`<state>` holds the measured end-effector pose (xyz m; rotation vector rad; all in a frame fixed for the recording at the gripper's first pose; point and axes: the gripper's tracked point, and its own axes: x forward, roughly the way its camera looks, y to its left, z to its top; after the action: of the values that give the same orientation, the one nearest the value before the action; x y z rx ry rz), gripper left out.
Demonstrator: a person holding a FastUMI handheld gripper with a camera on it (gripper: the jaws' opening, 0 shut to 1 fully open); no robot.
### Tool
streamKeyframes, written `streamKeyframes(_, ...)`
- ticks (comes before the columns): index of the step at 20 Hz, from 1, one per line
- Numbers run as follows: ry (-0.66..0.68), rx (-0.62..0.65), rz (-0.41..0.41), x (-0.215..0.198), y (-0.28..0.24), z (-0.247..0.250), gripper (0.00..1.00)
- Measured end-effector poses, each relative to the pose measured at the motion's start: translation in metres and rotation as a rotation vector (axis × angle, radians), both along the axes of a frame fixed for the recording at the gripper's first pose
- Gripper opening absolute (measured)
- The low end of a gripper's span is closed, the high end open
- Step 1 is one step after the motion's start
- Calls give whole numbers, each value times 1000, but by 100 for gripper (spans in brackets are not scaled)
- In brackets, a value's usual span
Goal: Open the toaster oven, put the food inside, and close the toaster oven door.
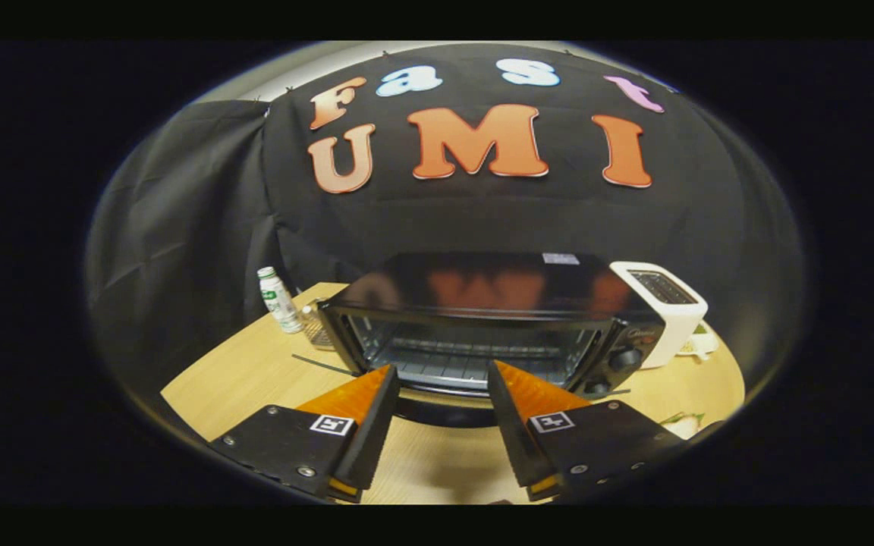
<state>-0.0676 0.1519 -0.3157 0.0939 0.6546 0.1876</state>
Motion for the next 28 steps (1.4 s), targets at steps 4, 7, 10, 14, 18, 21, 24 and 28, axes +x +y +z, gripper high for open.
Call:
streamKeyframes(4, 175, 98, -6, -35, 13, -33, 70)
streamKeyframes(7, 297, 134, -40, -51, 4, -68, 68)
streamKeyframes(10, 326, 106, -72, -52, -6, -89, 65)
streamKeyframes(14, 419, 35, -62, -73, -15, -116, 60)
streamKeyframes(18, 412, 44, -47, -78, -21, -107, 64)
streamKeyframes(21, 393, 52, -47, -85, -44, -86, 78)
streamKeyframes(24, 324, 14, -59, -87, -85, -55, 92)
streamKeyframes(28, 230, -52, -113, -84, -155, -19, 96)
